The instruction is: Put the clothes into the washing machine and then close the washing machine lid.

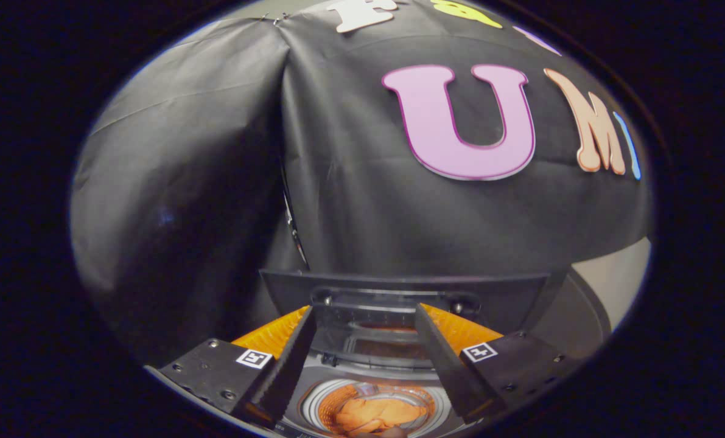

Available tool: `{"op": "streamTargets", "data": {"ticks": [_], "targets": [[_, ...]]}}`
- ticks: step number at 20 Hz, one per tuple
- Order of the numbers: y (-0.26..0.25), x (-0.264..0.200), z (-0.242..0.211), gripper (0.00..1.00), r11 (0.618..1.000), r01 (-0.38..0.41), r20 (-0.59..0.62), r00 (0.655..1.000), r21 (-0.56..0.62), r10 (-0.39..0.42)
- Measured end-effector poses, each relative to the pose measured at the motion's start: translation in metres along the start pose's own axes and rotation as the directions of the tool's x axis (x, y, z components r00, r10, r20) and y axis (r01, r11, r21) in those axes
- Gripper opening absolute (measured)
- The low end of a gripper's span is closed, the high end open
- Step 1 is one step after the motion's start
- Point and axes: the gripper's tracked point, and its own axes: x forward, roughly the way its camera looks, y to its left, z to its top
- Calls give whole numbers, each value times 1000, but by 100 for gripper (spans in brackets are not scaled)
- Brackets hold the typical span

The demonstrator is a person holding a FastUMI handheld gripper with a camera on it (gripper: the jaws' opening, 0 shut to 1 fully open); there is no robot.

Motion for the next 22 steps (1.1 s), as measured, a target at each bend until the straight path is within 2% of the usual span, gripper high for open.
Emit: {"op": "streamTargets", "data": {"ticks": [4, 10, 17, 22], "targets": [[-6, 19, 14, 97, 999, 43, 40, 998, -17, -42], [-40, 59, 37, 97, 987, 159, 85, 984, 12, -159], [-56, 102, 13, 97, 970, 238, -37, 970, -37, -240], [-56, 102, 8, 97, 972, 232, -94, 969, 28, -228]]}}
